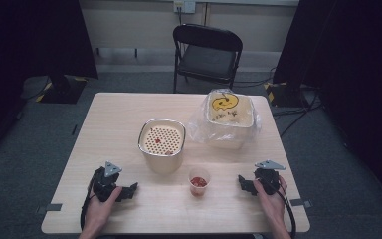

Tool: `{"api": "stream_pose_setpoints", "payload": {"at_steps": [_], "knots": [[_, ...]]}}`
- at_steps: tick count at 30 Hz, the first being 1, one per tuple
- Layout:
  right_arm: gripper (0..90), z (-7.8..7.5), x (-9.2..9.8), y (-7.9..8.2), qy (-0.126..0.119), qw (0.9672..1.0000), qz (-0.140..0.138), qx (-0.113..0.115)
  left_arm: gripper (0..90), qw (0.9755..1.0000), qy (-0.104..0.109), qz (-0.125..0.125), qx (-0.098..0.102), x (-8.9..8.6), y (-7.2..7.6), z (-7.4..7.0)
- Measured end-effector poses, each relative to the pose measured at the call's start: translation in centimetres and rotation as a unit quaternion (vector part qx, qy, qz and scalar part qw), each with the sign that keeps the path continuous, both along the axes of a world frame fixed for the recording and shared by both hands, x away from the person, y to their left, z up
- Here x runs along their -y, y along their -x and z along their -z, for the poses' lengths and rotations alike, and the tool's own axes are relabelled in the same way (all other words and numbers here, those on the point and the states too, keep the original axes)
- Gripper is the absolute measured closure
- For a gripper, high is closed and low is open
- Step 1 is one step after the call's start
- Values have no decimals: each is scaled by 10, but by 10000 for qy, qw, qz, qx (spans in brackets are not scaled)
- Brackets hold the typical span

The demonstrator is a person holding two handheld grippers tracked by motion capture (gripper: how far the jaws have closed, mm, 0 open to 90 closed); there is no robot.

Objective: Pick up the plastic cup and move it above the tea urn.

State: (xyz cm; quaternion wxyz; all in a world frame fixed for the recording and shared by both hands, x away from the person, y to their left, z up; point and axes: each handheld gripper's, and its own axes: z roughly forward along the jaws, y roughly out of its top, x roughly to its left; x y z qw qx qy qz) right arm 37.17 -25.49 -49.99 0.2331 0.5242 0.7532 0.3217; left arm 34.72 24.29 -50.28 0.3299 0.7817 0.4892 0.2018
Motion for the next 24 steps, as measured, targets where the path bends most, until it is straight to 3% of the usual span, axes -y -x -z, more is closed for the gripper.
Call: {"api": "stream_pose_setpoints", "payload": {"at_steps": [6, 11, 14, 17, 24], "knots": [[105, -1, -1, 0, 22, 10000, 39, -41, 0, 10000, -1, 16, -5, 0, 0, 0], [194, -3, -3, 3, 47, 10000, 33, -52, 0, 10000, 2, 15, -3, 0, 0, 0], [220, -9, -7, 10, -22, 9998, -171, -103, 0, 10000, -3, 26, -11, -1, 0, 0], [222, -18, -15, 22, -291, 9983, -493, -66, 0, 10000, -4, 20, -10, 0, 0, 0], [259, -27, -41, 43, -543, 9910, -1227, -16, 0, 10000, -9, 22, -5, 0, 0, 0]]}}
